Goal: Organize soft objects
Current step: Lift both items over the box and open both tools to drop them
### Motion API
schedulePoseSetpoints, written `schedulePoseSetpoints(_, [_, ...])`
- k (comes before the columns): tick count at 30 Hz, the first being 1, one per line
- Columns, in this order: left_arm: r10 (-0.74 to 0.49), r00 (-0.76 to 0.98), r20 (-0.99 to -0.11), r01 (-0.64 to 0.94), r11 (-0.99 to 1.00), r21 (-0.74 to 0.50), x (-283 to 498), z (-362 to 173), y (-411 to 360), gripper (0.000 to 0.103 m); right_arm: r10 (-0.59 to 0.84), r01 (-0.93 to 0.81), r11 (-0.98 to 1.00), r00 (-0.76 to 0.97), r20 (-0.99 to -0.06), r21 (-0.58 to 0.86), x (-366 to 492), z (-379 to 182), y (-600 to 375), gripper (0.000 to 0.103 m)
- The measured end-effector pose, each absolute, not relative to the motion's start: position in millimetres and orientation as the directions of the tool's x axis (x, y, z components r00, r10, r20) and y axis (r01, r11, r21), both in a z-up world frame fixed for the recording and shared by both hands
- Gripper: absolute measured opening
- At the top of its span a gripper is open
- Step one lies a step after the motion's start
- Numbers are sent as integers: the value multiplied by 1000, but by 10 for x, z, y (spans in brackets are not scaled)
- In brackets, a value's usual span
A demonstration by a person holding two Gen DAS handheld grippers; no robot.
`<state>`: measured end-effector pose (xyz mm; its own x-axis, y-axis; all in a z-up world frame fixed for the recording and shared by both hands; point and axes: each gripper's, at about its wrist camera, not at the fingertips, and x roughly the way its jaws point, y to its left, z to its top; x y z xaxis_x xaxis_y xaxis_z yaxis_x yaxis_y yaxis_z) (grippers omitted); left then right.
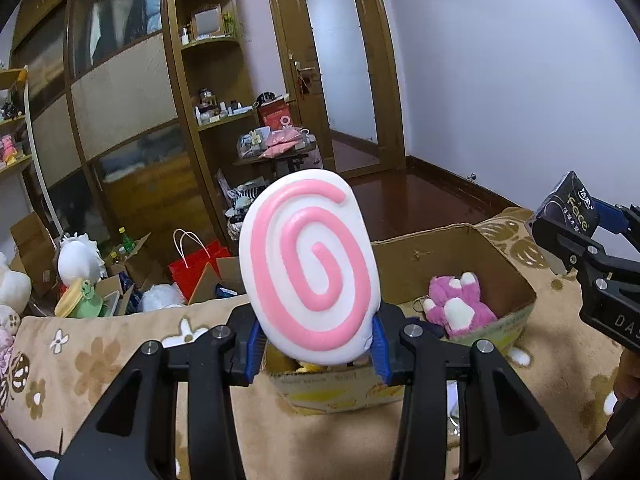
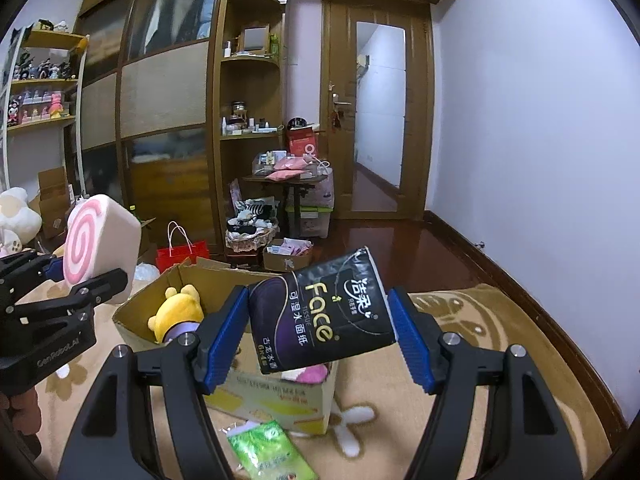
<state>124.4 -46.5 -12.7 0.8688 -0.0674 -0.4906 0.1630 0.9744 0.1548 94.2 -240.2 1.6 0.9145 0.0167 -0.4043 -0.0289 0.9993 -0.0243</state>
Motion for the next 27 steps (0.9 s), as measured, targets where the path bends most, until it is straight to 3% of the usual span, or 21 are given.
schedulePoseSetpoints(18, [-102, 790, -605, 203, 974, 101, 1665, -499, -467, 45, 130, -132, 991, 883, -451, 28, 1402, -290, -2321, 74])
schedulePoseSetpoints(23, [-89, 769, -633, 185, 979, 87, 1715, -588, -413, 50, 139, -151, 988, 868, -477, 14, 1472, -350, -2289, 75])
schedulePoseSetpoints(27, [-76, 765, -640, 163, 984, 78, 1733, -630, -361, 63, 151, -156, 987, 857, -493, 32, 1494, -386, -2304, 75])
